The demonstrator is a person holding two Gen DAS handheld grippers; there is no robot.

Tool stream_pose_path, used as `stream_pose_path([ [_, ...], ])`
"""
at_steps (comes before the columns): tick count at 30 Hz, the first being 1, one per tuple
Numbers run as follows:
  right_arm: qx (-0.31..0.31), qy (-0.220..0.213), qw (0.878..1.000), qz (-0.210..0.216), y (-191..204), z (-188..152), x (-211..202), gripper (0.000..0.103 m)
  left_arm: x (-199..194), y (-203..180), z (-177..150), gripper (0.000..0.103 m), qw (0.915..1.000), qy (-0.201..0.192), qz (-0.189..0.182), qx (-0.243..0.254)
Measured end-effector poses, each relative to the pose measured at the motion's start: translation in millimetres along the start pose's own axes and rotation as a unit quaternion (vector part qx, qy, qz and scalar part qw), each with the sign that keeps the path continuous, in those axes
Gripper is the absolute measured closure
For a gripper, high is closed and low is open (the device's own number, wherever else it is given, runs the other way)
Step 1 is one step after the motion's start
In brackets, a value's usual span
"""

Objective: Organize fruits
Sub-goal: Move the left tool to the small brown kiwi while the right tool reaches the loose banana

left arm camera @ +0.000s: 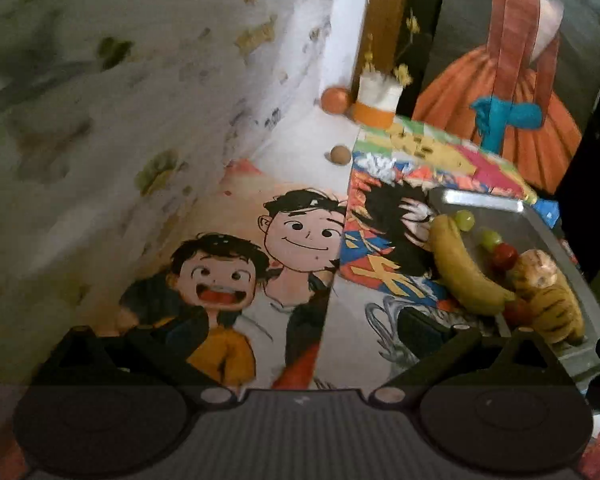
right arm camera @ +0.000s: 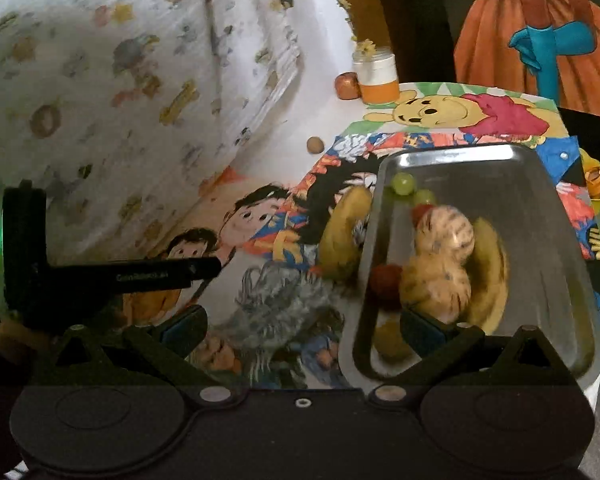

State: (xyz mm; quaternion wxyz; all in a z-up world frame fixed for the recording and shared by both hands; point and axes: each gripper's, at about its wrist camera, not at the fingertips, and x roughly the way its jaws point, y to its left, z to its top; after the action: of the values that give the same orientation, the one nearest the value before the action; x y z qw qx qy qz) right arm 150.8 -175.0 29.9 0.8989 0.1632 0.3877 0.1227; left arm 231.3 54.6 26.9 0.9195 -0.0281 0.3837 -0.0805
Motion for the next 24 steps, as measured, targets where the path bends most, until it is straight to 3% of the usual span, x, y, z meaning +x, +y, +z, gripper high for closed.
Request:
stream_pose_path([
  [5,-0.01,0.026,0.999,-0.025,14.0,26.2,16.2,0.001,19.4,-6.5,41.3,0.0,0.9976,0.069,0.01,0.004],
  [10,-0.009,0.023,0.998,-0.053,11.6,32.1,42.6,0.004,42.7,-14.4,75.0,0.0,0.9955,0.092,0.012,0.019],
  [24,-0.07,0.033,0.993,-0.093,8.3,43.1,114.5,0.033,154.2,-49.0,142.1,0.0,0.991,0.039,0.0,0.128],
])
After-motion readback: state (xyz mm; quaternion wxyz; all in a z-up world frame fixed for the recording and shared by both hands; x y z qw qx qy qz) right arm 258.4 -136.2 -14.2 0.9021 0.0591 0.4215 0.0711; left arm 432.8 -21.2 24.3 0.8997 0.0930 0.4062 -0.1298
